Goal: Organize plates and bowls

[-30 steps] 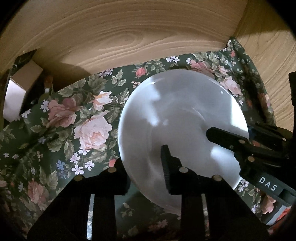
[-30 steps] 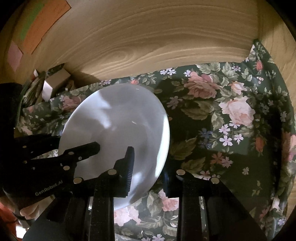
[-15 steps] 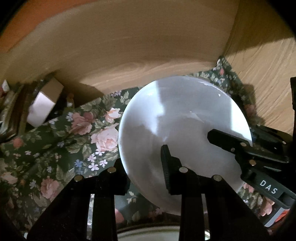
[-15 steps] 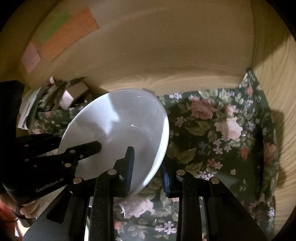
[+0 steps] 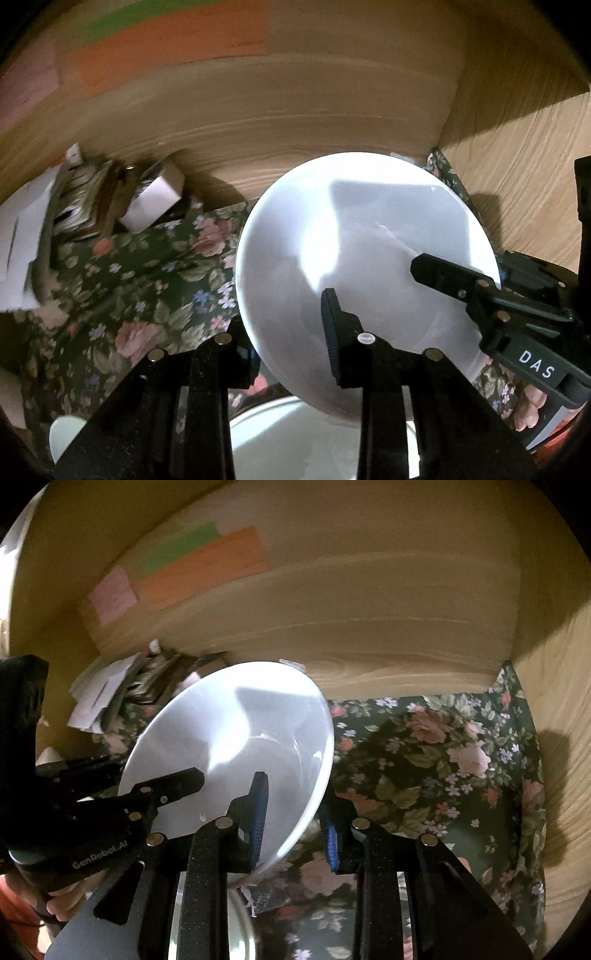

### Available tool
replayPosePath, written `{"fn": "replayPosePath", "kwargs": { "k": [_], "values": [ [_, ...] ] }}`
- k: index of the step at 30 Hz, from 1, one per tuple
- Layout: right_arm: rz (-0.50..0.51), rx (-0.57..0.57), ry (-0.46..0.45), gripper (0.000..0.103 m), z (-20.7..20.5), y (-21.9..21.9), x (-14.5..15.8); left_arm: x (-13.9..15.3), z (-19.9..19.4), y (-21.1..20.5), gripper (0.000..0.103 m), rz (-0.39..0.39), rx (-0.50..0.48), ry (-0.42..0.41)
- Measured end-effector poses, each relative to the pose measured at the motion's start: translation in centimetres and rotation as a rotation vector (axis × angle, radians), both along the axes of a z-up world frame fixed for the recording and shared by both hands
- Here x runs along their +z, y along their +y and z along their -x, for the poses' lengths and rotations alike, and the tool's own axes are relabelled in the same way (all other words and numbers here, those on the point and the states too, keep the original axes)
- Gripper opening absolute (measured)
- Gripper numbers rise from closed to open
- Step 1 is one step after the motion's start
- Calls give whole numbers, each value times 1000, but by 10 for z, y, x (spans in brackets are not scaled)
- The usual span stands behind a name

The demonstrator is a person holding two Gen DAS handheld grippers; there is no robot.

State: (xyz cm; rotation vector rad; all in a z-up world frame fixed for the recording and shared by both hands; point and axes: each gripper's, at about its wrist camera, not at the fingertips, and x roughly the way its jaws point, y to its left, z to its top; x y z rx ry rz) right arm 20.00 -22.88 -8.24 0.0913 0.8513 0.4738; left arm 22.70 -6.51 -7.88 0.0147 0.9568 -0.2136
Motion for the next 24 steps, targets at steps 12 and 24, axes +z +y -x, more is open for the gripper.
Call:
{"fn": "replayPosePath", "kwargs": {
  "k": [12, 24],
  "values": [
    [-20, 104, -44, 24, 40, 36, 14, 15, 58, 40, 29, 9, 107, -61],
    [-27, 202, -58, 24, 76, 77, 16, 10, 112, 83, 29, 33, 209, -83]
  ]
}}
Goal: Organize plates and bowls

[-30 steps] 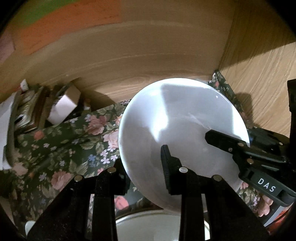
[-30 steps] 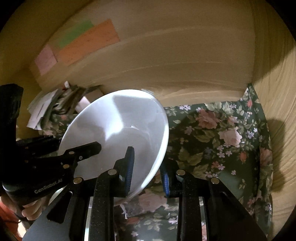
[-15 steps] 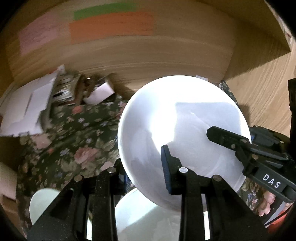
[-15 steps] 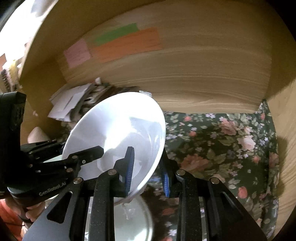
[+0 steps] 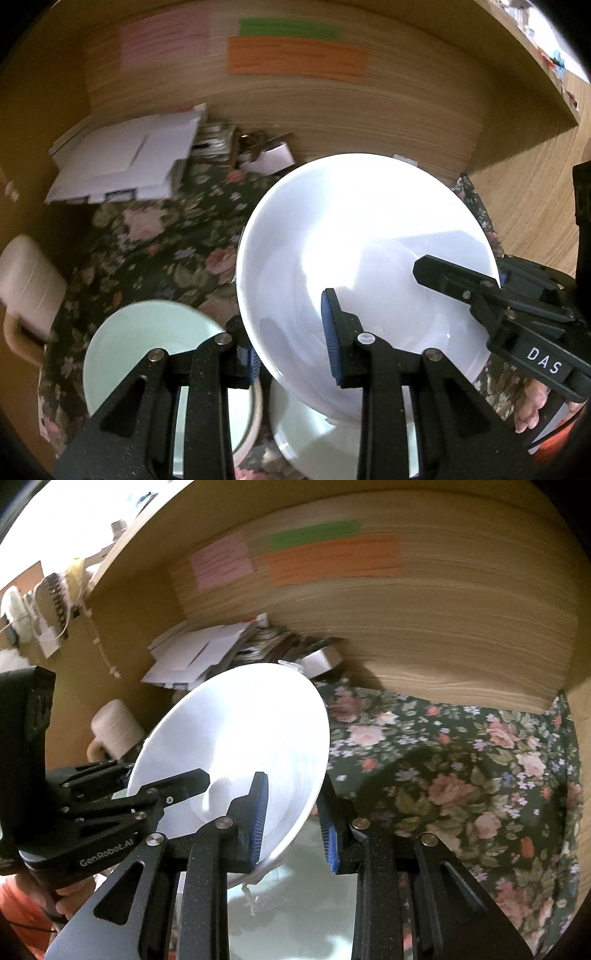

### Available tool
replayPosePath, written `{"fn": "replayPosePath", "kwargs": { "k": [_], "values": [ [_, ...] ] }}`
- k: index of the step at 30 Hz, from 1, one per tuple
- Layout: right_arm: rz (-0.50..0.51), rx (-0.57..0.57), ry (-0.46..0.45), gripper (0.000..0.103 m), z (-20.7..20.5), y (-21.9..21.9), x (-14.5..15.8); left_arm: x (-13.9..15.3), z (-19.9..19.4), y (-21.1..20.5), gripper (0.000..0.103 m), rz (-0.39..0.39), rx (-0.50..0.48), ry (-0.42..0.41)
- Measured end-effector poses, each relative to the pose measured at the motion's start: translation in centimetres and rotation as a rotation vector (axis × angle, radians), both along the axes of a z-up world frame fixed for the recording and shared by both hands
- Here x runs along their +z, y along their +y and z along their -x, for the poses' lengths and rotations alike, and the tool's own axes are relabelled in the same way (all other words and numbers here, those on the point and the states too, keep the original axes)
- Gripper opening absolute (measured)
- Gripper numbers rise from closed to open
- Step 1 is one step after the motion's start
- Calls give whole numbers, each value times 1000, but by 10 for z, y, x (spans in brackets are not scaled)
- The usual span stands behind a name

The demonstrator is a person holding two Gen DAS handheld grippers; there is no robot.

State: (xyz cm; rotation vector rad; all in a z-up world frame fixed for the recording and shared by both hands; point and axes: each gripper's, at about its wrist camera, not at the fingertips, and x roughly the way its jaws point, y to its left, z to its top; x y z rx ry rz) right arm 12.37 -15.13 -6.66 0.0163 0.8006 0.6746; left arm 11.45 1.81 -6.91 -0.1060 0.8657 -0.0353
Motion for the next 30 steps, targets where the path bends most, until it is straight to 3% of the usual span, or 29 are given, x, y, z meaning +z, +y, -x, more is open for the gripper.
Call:
{"fn": "replayPosePath", "kwargs": {
  "k": [15, 30],
  "values": [
    [-5, 154, 42, 24, 19, 68, -15, -14, 44, 68, 29, 23, 159, 15],
    [15, 253, 89, 24, 28, 110, -30, -30, 73, 101, 29, 31, 239, 21]
  ]
}}
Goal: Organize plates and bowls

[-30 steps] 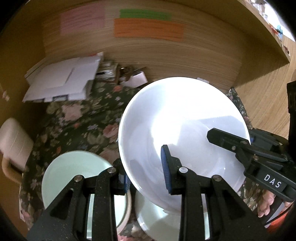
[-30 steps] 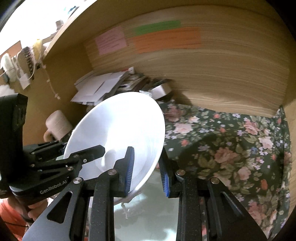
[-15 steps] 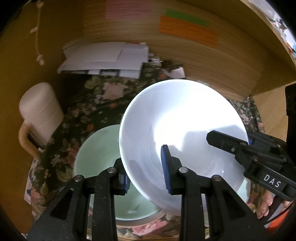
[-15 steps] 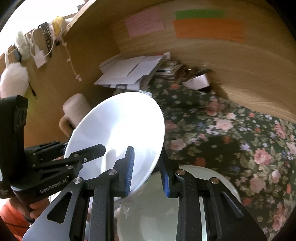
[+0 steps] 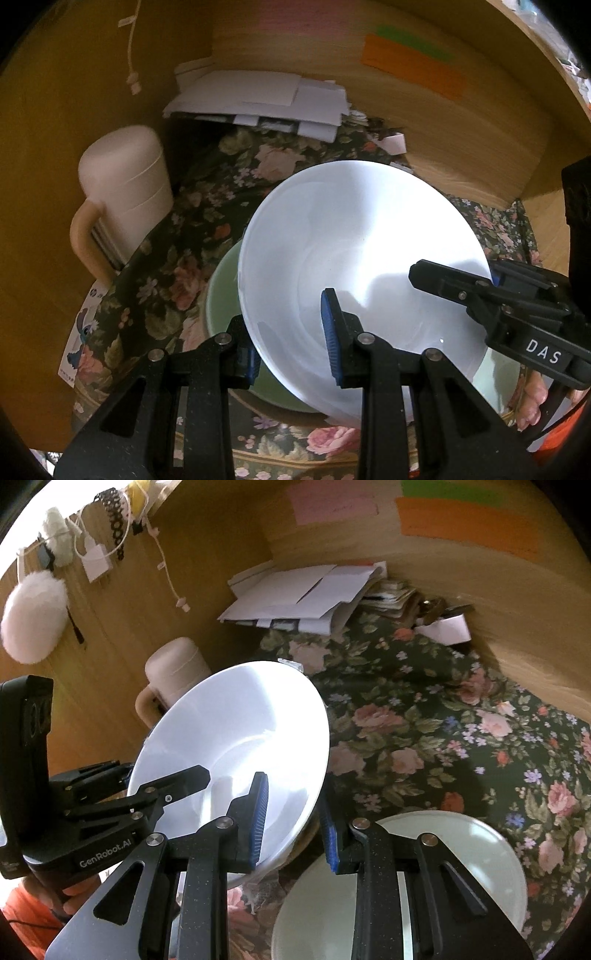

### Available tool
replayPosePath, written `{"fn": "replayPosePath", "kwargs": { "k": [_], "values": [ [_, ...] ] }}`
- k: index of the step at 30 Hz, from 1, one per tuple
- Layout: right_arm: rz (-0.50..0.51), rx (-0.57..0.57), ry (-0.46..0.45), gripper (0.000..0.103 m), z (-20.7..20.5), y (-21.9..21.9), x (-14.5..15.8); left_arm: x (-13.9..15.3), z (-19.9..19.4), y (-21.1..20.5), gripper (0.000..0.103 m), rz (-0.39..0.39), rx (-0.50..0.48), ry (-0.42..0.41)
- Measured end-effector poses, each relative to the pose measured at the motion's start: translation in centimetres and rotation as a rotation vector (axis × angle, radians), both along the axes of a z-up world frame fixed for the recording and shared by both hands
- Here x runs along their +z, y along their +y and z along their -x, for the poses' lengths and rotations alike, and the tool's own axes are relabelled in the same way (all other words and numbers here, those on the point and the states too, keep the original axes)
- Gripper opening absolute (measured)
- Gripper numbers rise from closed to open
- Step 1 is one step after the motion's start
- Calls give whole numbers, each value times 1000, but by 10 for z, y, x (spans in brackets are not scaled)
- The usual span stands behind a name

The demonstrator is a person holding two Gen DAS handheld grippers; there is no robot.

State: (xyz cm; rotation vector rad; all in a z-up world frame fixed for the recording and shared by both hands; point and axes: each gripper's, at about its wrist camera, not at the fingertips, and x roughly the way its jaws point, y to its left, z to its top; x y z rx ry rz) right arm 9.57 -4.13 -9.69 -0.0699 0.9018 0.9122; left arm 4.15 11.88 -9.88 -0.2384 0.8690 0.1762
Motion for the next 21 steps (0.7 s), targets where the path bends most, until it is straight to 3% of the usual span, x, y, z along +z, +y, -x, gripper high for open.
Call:
{"fn": "replayPosePath", "kwargs": {
  "k": [9, 21],
  "values": [
    [16, 36, 45, 27, -1, 19, -18, -14, 12, 18, 29, 27, 39, 6],
    [10, 27, 53, 27, -7, 18, -21, -19, 7, 19, 28, -27, 40, 2]
  ]
}}
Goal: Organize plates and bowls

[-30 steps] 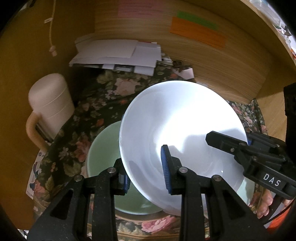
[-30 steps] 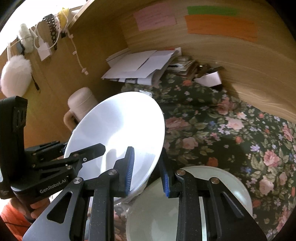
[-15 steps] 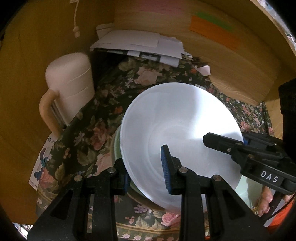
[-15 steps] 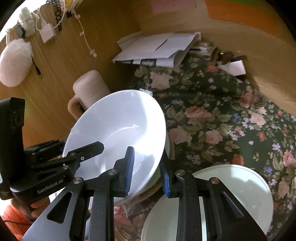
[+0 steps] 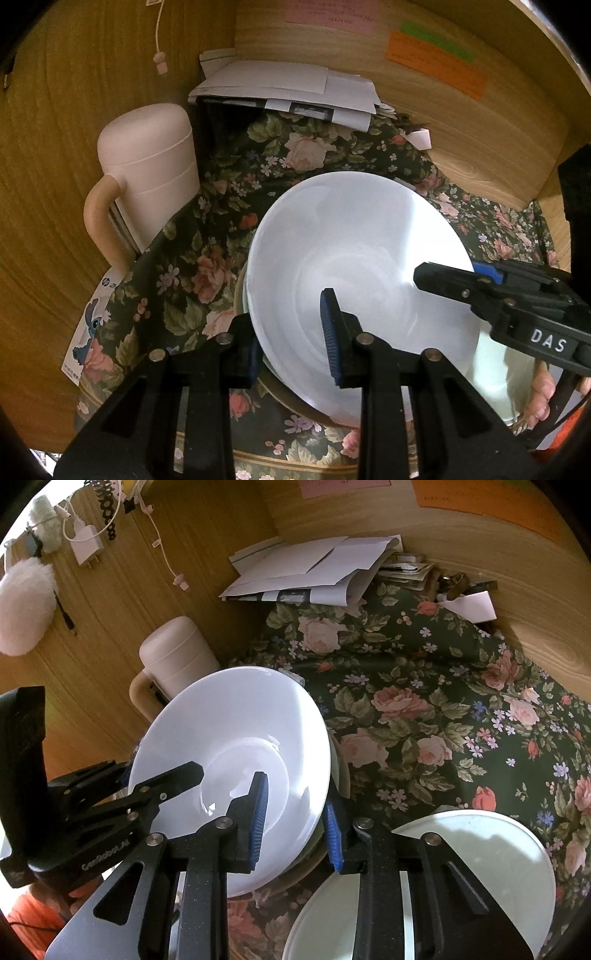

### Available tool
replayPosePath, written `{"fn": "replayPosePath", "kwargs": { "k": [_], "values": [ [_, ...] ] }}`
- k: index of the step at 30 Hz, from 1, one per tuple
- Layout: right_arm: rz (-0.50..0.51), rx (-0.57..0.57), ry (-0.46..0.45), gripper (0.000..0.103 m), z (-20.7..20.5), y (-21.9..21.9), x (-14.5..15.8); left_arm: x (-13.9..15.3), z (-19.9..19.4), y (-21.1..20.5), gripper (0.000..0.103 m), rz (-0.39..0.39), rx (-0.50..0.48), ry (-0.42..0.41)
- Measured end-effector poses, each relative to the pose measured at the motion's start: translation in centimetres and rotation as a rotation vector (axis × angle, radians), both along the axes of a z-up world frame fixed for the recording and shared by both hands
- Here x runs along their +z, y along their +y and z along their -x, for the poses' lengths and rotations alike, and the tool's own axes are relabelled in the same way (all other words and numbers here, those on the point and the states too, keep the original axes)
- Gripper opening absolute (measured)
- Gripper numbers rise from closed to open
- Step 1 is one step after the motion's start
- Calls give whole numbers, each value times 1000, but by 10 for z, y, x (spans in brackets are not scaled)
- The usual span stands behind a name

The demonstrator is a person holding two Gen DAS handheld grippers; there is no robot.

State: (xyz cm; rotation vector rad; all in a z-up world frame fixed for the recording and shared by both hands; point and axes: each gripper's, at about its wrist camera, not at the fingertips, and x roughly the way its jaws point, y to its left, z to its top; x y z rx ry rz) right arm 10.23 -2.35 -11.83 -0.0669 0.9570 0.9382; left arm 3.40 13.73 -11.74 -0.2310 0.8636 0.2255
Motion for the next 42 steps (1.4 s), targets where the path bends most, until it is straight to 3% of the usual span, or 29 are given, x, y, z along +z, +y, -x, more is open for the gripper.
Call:
{"fn": "replayPosePath", "kwargs": {
  "k": [14, 16, 20, 22, 25, 28, 36, 42],
  "values": [
    [3, -31, -22, 27, -4, -14, 4, 2, -17, -1, 30, -21, -4, 34],
    [4, -26, -30, 28, -3, -14, 6, 3, -20, 1, 35, 2, -5, 47],
    [3, -29, -44, 43, -1, -18, 9, 7, -22, 3, 47, 38, -13, 59],
    [5, -25, -46, 44, -1, -19, 9, 11, -21, 2, 51, 6, -11, 43],
    [3, -25, -42, 46, -2, -19, 9, 25, -13, -3, 62, -109, 1, -31],
    [2, -33, -37, 52, -2, -20, 9, 32, -9, -1, 70, -127, -2, -58],
    [45, -17, -17, 53, -5, -14, 1, 3, 0, 25, 70, -18, 48, 12],
    [83, -2, 21, 53, -10, -6, -10, -18, 6, 28, 70, 65, 23, 51]
  ]
}}
